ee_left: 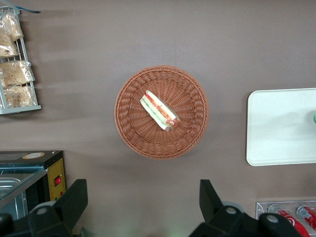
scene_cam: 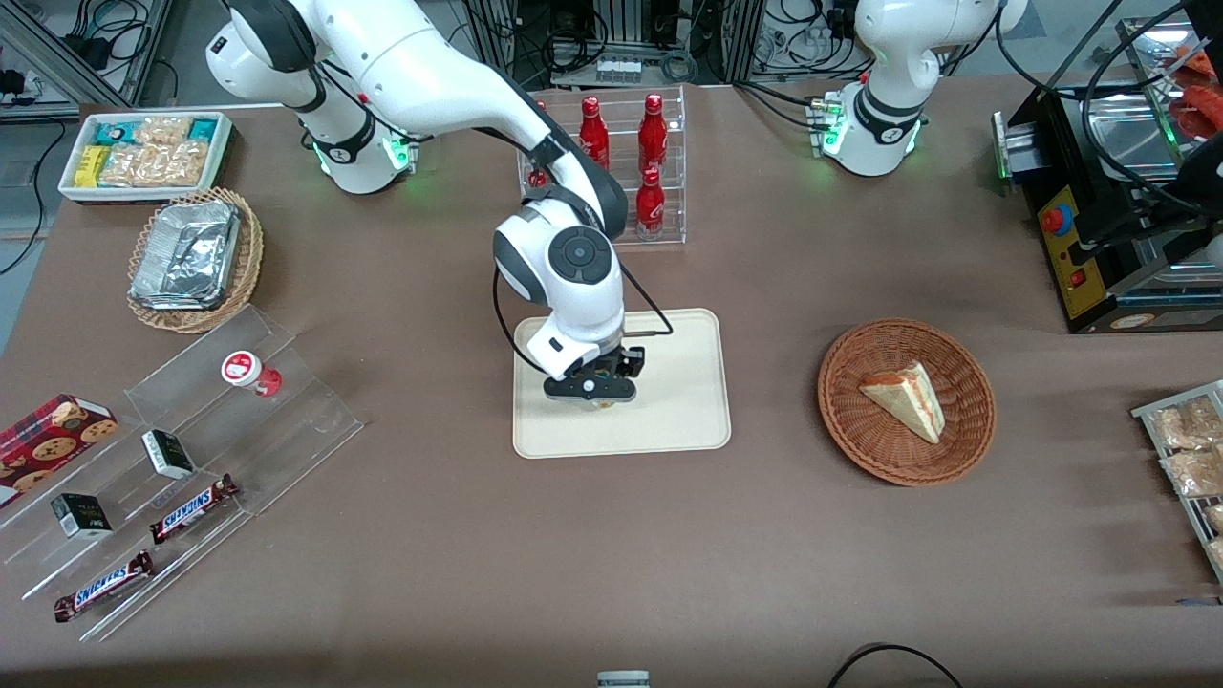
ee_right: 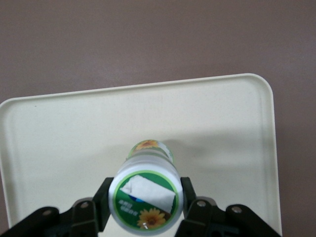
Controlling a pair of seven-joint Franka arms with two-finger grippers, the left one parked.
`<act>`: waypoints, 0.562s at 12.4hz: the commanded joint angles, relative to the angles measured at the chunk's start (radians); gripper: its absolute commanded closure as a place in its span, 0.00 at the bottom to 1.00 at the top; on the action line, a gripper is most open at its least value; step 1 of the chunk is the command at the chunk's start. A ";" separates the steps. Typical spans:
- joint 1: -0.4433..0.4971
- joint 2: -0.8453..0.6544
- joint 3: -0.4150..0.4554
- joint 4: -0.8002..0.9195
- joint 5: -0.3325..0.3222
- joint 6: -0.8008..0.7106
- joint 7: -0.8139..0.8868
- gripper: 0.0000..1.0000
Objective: Place green gum on tray
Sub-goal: 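Lower the gum jar onto the tray and open the right gripper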
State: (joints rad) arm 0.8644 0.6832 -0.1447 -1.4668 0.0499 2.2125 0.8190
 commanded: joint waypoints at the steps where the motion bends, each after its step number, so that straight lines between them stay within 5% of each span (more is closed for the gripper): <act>1: 0.013 0.045 -0.010 0.045 0.021 0.012 0.015 1.00; 7: 0.025 0.093 -0.010 0.043 0.021 0.041 0.019 1.00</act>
State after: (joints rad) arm 0.8721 0.7413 -0.1447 -1.4656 0.0499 2.2360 0.8248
